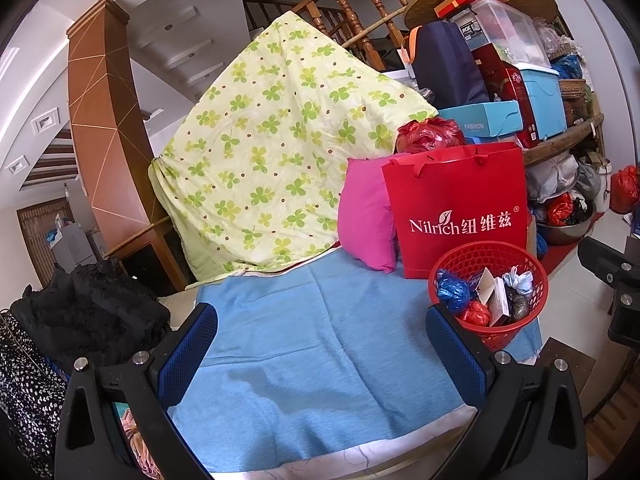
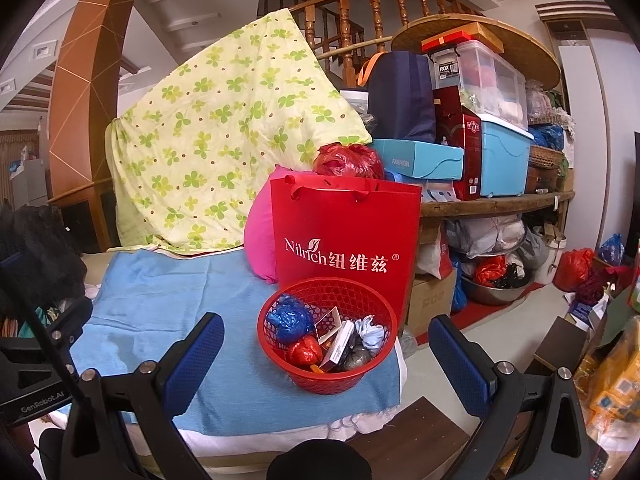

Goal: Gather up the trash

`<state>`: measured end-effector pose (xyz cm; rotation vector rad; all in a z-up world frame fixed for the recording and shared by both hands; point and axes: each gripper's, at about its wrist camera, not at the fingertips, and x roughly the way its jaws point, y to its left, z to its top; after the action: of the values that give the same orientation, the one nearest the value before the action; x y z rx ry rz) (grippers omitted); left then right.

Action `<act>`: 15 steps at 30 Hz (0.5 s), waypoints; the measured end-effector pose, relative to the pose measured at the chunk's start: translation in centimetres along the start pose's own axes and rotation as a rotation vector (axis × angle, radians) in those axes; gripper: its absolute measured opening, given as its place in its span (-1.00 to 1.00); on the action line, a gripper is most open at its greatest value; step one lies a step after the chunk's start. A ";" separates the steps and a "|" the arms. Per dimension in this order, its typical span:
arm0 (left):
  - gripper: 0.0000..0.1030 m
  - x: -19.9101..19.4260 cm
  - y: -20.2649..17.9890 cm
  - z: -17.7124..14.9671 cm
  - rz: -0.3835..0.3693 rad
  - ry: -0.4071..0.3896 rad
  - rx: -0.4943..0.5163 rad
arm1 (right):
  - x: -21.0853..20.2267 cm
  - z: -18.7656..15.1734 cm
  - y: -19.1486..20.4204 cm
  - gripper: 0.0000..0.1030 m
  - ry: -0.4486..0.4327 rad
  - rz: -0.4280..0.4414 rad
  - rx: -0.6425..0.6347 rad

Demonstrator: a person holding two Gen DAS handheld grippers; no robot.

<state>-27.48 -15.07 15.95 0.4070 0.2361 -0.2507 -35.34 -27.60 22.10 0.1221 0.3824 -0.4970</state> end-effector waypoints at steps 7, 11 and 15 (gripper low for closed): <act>1.00 0.8 0.2 -0.5 -0.002 0.010 -0.006 | 0.8 -0.3 0.4 1.00 0.003 -0.003 0.018; 1.00 1.3 -0.1 -0.7 -0.005 0.019 0.000 | 1.6 -0.5 0.3 1.00 0.010 0.003 0.049; 1.00 2.2 -0.4 -0.8 -0.011 0.031 0.003 | 2.6 -0.6 0.0 1.00 0.016 0.002 0.084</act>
<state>-25.70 -15.49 14.47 0.4133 0.2689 -0.2558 -33.43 -28.58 20.51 0.2082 0.3775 -0.5106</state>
